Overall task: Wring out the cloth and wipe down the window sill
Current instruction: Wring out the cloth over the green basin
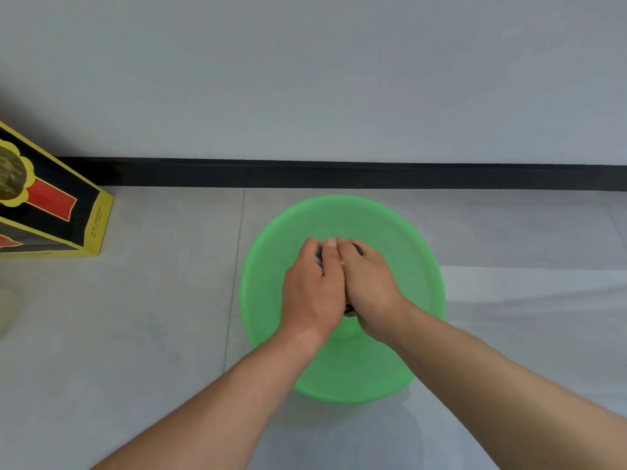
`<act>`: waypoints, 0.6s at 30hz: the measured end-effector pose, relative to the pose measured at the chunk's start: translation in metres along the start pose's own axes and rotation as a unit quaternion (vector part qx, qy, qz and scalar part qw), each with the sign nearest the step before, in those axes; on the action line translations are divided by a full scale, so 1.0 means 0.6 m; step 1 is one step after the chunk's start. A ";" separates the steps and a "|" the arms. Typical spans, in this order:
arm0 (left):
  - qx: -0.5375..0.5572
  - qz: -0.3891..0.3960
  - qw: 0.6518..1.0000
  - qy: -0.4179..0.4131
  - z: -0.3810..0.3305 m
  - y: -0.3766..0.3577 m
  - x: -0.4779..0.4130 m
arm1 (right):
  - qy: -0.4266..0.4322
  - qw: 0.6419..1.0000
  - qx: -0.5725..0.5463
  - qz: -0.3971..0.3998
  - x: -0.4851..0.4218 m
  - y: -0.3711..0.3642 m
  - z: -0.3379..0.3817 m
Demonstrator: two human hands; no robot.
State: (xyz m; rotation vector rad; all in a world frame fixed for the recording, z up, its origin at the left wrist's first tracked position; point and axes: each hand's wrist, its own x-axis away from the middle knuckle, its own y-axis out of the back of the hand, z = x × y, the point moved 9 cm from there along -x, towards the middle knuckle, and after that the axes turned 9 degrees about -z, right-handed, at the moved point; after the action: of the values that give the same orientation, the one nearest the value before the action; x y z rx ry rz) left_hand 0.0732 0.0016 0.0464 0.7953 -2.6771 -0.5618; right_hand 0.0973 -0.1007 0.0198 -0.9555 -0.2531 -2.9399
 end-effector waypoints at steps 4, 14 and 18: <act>-0.027 0.014 0.999 0.015 0.007 -0.010 0.002 | -0.032 0.999 -0.006 -0.001 -0.005 0.001 -0.021; -0.066 0.030 0.995 0.069 0.035 -0.022 0.004 | -0.053 0.998 0.001 -0.038 -0.012 0.008 -0.047; -0.058 0.039 0.992 0.101 0.050 -0.031 0.006 | -0.032 0.998 -0.005 -0.044 -0.013 0.013 -0.048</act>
State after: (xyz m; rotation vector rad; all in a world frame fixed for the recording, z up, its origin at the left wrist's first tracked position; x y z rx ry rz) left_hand 0.0674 -0.0066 0.0125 0.6732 -2.4556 -0.5790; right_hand 0.0877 -0.1132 -0.0068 -1.0693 -0.2910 -2.9952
